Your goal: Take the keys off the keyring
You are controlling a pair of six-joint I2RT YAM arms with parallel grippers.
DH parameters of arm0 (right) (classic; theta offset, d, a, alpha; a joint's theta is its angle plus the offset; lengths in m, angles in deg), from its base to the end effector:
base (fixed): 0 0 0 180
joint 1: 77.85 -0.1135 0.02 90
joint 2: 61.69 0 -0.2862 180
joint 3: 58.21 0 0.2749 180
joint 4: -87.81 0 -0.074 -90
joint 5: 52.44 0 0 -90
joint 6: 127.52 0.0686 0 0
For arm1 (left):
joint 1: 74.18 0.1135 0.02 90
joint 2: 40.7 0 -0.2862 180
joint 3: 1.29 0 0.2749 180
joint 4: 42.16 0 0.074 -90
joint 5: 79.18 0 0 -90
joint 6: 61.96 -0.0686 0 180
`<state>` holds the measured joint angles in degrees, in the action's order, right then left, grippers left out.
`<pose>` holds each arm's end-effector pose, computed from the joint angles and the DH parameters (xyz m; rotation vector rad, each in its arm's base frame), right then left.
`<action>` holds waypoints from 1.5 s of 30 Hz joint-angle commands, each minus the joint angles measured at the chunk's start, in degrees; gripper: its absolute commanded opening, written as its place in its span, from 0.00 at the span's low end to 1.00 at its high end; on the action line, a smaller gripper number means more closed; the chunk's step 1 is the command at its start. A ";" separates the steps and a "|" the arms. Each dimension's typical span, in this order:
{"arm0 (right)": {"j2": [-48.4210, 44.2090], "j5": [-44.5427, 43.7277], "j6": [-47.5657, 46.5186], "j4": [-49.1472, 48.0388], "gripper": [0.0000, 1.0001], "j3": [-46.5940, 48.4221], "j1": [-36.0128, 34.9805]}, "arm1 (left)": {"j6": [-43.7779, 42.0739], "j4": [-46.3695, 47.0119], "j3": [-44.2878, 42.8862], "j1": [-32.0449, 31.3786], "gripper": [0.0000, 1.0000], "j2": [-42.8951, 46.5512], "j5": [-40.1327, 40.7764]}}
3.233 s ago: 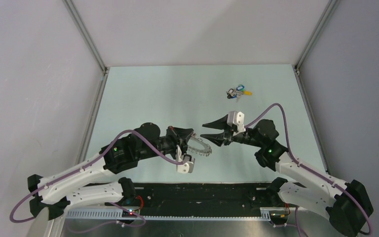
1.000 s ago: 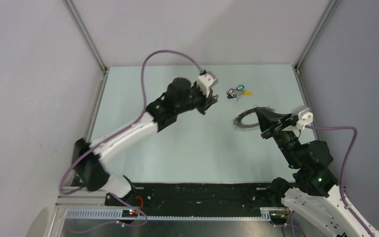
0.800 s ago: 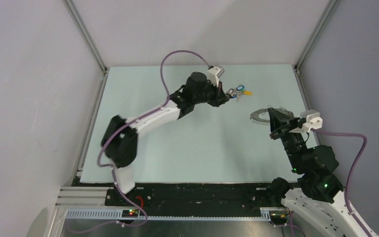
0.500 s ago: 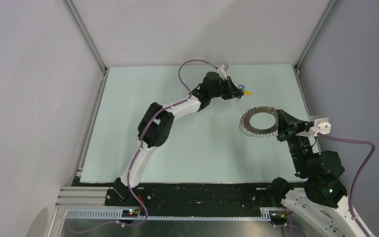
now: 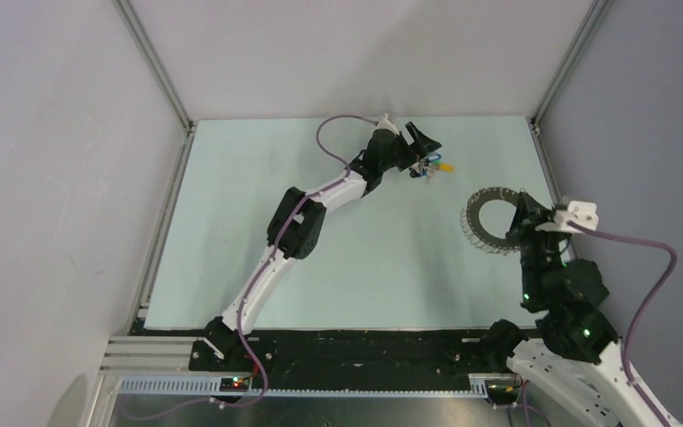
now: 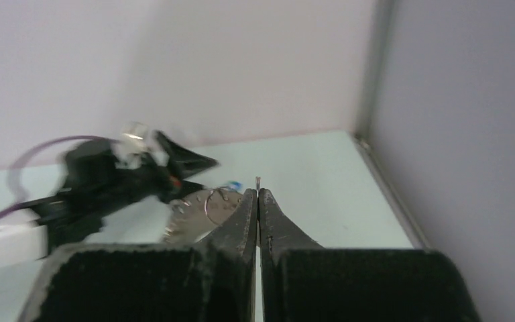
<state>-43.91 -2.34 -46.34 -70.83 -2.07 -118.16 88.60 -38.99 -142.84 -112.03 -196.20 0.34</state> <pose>0.0926 0.0209 0.4085 0.0367 1.3441 0.0209 0.5342 -0.4309 0.1395 -0.2420 1.9671 -1.3566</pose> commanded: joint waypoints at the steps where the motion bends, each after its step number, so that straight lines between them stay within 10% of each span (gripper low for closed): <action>1: 9.47 -22.99 -1.37 -8.98 0.01 1.64 2.13 | -4.30 0.67 -1.24 -0.38 1.00 5.90 0.91; 14: 22.93 -23.24 2.56 -13.42 0.10 2.98 29.94 | -23.26 -8.55 16.91 -0.33 1.00 32.27 0.80; 15: 23.51 -22.60 4.07 -12.80 0.20 3.24 31.13 | -25.28 -8.78 18.43 -0.37 1.00 33.99 1.11; 16: 23.74 -21.89 4.86 -10.60 0.64 4.00 31.50 | -26.31 -9.08 21.71 -0.34 1.00 37.54 1.79; 19: 24.28 -20.11 8.04 -4.94 0.98 5.73 31.97 | -31.20 -9.25 29.00 -0.32 1.00 46.88 3.41; 29: 19.01 -1.90 12.03 2.67 1.00 9.15 27.74 | -41.81 -12.49 56.56 -0.29 1.00 75.00 15.50; 37: 20.42 3.23 15.83 8.61 0.99 14.16 16.03 | -39.62 -30.68 61.33 4.28 1.00 92.57 13.60; 45: 19.81 6.68 18.39 7.16 0.99 13.96 7.96 | -48.07 -35.33 66.13 4.45 1.00 109.86 33.84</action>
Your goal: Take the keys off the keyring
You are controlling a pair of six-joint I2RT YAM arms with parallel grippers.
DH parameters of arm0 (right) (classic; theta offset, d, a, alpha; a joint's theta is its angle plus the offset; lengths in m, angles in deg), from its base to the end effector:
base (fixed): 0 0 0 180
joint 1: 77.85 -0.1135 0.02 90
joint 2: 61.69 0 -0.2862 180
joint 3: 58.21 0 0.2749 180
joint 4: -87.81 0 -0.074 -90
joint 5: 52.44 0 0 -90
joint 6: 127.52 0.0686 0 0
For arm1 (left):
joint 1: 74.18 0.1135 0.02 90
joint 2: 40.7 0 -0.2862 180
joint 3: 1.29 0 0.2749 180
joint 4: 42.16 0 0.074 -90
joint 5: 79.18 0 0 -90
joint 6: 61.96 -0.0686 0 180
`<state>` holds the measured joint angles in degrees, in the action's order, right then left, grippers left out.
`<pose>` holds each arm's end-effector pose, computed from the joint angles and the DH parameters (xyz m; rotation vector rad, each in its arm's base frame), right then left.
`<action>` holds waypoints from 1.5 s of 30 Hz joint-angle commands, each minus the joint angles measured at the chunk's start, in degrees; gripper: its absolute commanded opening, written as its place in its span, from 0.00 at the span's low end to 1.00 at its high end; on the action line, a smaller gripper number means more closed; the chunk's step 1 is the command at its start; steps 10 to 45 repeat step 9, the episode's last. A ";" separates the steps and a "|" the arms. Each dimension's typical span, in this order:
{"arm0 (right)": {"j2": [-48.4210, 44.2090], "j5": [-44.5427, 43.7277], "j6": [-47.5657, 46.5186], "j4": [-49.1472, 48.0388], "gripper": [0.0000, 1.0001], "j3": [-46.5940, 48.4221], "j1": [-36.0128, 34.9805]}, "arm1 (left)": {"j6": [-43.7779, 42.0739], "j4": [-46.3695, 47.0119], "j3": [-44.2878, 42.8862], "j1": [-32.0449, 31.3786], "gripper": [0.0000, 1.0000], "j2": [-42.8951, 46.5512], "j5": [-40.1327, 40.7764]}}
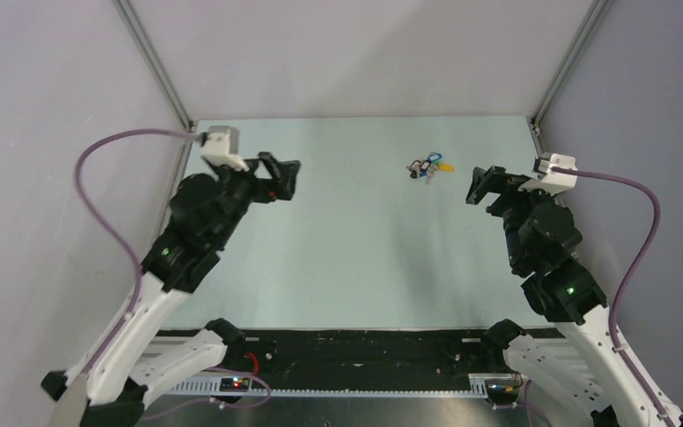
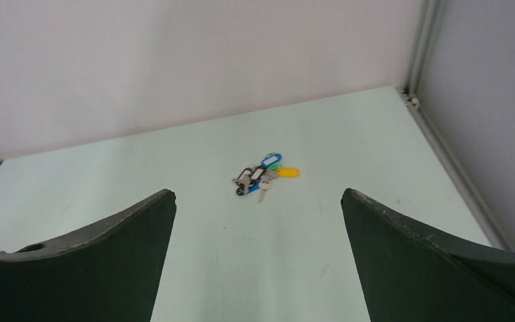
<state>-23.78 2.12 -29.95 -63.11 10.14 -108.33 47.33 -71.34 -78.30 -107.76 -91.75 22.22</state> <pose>0.1590 0.0474 0.4317 0.1800 1.5412 0.0468 0.1977 -0.1150 0.4485 0.0506 1.6531 -0.5458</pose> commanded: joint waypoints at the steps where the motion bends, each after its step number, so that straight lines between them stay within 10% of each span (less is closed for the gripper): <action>1: -0.30 2.44 2.09 -1.31 0.99 0.97 -2.09 | -7.42 -3.05 2.01 0.18 1.00 7.34 15.18; 45: 0.17 2.30 4.43 -3.68 0.99 -1.06 -2.97 | -10.62 -3.03 5.67 0.18 1.00 12.09 19.34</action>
